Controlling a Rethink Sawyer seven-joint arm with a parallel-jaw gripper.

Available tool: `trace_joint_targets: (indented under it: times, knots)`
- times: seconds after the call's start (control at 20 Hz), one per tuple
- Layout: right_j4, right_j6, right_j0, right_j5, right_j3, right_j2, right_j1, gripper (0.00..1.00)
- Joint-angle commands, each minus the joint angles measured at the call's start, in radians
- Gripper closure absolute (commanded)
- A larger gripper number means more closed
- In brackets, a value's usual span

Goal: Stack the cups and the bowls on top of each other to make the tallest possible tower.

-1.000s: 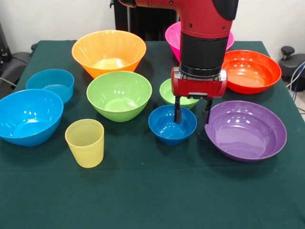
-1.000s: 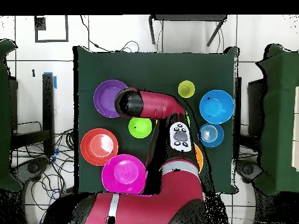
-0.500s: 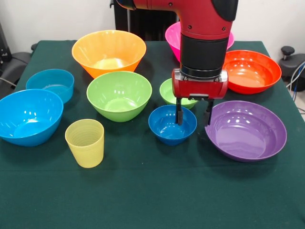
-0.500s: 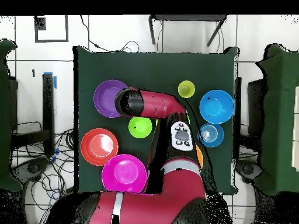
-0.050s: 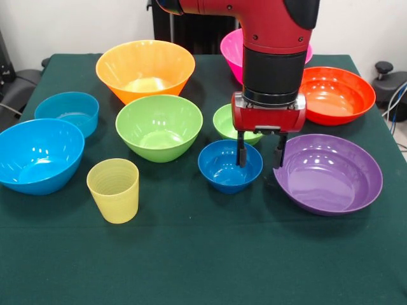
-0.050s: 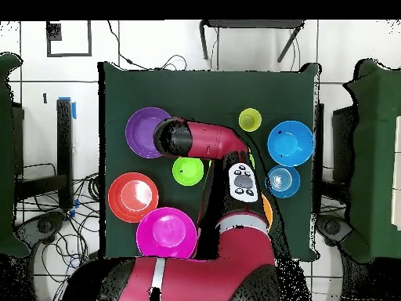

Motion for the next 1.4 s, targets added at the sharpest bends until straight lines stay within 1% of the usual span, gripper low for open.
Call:
trace_joint_targets:
  times: [0.05, 0.25, 0.7, 1.05, 1.4]
  knots:
    - [-0.060, 0.002, 0.000, 0.024, -0.042, 0.099, 0.074, 0.00]
    - [-0.065, 0.000, 0.002, 0.026, -0.047, 0.090, 0.071, 0.00]
    - [-0.061, -0.041, -0.024, 0.093, -0.057, 0.102, 0.038, 0.00]
    - [-0.062, -0.045, -0.033, 0.082, -0.057, 0.115, 0.049, 0.00]
    - [-0.061, -0.015, -0.008, 0.054, -0.070, 0.106, 0.078, 0.00]
